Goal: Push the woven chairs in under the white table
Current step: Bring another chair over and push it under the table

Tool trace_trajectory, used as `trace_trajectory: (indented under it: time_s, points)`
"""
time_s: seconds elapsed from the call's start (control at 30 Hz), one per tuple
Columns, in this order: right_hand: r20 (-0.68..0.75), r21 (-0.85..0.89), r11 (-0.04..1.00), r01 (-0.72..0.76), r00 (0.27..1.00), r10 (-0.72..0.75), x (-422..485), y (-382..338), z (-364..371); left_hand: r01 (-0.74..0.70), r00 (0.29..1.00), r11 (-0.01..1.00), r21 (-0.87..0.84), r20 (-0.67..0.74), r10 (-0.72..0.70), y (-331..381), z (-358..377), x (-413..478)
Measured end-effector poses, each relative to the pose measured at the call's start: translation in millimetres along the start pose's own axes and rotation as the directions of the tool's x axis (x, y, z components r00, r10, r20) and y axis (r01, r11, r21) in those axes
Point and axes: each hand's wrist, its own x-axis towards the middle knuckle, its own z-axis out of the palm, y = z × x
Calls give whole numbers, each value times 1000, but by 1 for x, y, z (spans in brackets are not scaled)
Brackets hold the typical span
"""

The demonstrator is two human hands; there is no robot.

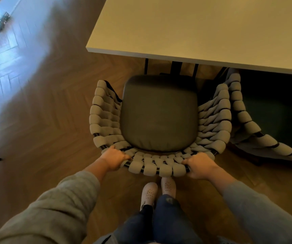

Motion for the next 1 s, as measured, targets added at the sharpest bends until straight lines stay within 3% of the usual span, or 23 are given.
trace_trajectory:
  time_s: [0.2, 0.43, 0.7, 1.0]
  points:
    - [-41, 50, 999, -8, 999, 10, 32, 10, -28, 143, 989, 980, 141, 11, -146, -33, -44, 22]
    - [-23, 106, 993, -43, 999, 45, 69, 35, -55, 357, 934, 934, 22, -17, -357, -56, -69, 58]
    - [-46, 132, 991, -6, 999, 12, 88, 47, -66, 360, 933, 932, -32, -6, -361, -76, -86, 72]
    - [21, 142, 987, -77, 997, 75, 98, 59, -77, 349, 934, 936, -51, -58, -352, -80, -97, 86]
